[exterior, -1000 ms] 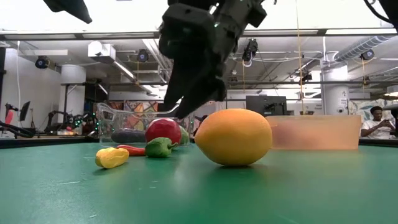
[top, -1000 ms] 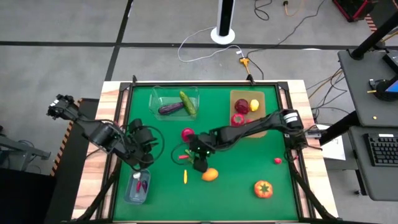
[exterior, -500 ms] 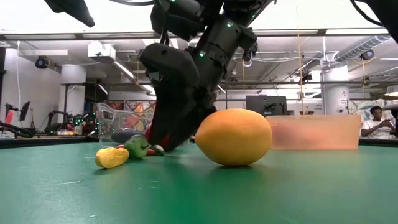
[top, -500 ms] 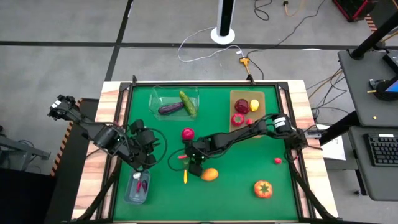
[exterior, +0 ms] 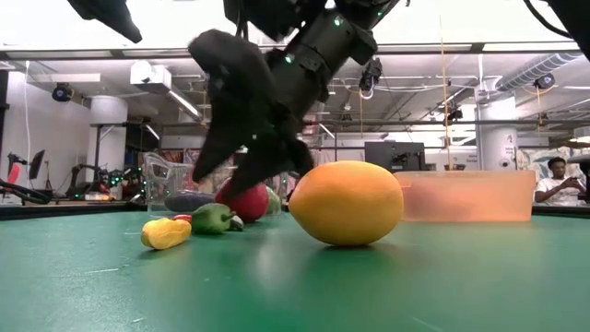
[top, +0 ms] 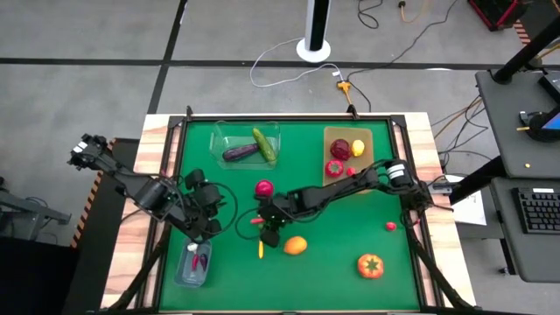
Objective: Sort produce into baskets
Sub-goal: Put the green bell pepper into the blue bin
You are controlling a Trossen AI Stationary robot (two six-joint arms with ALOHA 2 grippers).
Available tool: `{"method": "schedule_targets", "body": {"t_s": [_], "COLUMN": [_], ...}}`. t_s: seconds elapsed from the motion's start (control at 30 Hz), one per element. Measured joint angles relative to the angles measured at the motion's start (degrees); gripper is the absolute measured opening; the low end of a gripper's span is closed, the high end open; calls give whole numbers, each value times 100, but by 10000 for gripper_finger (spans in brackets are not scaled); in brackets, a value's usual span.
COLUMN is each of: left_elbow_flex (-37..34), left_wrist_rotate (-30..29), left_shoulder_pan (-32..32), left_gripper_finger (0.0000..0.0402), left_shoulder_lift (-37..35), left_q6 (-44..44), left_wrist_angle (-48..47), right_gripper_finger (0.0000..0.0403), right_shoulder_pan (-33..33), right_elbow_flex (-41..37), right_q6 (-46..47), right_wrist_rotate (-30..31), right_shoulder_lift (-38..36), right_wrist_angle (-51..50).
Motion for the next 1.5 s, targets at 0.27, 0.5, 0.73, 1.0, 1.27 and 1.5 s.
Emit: {"method": "schedule_targets", "body": {"t_s": [0.27, 0.5, 0.73, 1.0, 1.27, 1.5], "left_elbow_flex": [-2, -2, -2, -2, -9, -629], "left_wrist_rotate": [1, 2, 23, 220, 1007, 1333], "left_shoulder_pan": [0, 0, -1, 0, -4, 219], "left_gripper_finger": [61, 61, 61, 61, 58, 41], "left_shoulder_lift": [94, 162, 167, 162, 131, -116], "left_q6": [0, 2, 2, 116, 1731, 2417], "left_wrist_angle": [60, 94, 149, 384, 2117, 3343], "right_gripper_finger": [219, 219, 219, 158, 64, 58], "right_shoulder_pan": [162, 156, 219, 242, 245, 244], "right_elbow_flex": [-3, -4, -4, -4, -4, -4], "right_q6": [88, -6, 38, 107, 71, -252], "right_wrist_rotate": [514, 616, 621, 722, 703, 740], "right_shoulder_lift": [94, 267, 430, 432, 316, -325], "right_wrist_angle": [284, 254, 255, 237, 205, -142]}}
